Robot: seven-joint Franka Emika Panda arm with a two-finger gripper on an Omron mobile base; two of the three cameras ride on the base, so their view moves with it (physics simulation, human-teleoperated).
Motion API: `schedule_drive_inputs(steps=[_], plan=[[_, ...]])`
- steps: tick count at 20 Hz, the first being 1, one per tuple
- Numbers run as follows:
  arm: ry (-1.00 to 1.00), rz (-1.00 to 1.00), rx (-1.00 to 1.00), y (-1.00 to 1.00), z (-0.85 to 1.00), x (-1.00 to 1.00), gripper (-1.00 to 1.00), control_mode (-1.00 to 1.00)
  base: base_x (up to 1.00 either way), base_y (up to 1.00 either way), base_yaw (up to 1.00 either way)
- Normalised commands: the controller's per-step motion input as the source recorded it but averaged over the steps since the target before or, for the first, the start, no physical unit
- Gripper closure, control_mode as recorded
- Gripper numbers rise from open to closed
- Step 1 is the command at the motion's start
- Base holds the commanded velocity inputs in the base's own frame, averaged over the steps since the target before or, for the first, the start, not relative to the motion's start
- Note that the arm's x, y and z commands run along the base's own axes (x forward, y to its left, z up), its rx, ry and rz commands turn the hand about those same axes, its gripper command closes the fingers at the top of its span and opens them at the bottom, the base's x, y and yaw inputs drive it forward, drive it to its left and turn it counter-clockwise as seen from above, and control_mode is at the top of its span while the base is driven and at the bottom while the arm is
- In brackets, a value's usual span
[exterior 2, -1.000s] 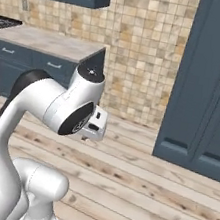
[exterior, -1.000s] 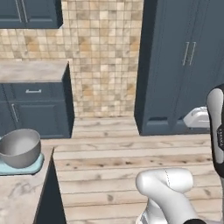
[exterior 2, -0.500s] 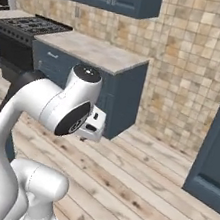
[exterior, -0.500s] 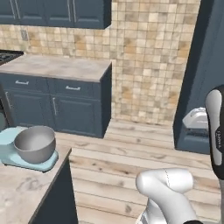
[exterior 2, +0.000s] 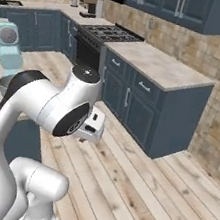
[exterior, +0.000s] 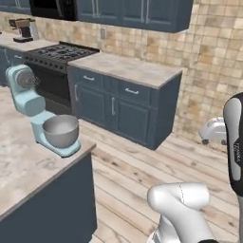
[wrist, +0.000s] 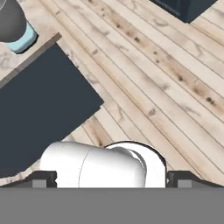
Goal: Close the stand mixer head.
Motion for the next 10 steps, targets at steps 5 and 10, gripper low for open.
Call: schedule_drive_inputs(steps=[5,10], plan=[[0.0,0.0,0.0,0.0,0.0,0.0,-1.0,1.0,0.02,-0.89,0.67],[0.0,0.0,0.0,0.0,0.0,0.0,-1.0,1.0,0.15,-0.76,0.71]])
